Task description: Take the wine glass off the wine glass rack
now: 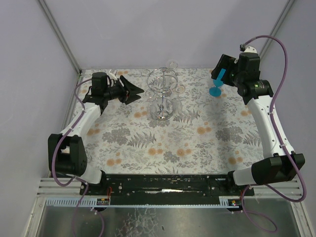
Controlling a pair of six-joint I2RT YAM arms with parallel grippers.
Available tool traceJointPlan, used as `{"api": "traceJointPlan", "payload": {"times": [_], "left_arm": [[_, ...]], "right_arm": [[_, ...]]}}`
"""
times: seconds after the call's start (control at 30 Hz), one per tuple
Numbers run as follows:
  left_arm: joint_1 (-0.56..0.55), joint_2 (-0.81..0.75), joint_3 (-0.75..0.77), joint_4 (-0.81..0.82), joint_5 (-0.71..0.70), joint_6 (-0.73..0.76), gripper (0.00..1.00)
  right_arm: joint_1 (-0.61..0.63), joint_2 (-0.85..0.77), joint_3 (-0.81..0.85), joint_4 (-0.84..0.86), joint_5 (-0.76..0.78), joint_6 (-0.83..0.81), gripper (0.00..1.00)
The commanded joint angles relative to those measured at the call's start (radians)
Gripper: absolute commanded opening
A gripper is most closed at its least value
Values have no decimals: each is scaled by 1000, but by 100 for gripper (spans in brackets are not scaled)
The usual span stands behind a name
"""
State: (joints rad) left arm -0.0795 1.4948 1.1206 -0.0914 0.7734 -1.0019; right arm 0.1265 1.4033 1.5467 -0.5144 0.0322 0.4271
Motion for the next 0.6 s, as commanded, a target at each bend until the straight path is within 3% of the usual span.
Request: {"api": "traceJointPlan", "payload": {"times": [0.0,0.57], "left_arm": [[-9,0,10,59,67,-14,47],[-28,12,-7,114,116,-52,33]], "right_arm": [[5,-17,10,20,-11,7,99],[5,-47,5,-1,9,2,99]]}}
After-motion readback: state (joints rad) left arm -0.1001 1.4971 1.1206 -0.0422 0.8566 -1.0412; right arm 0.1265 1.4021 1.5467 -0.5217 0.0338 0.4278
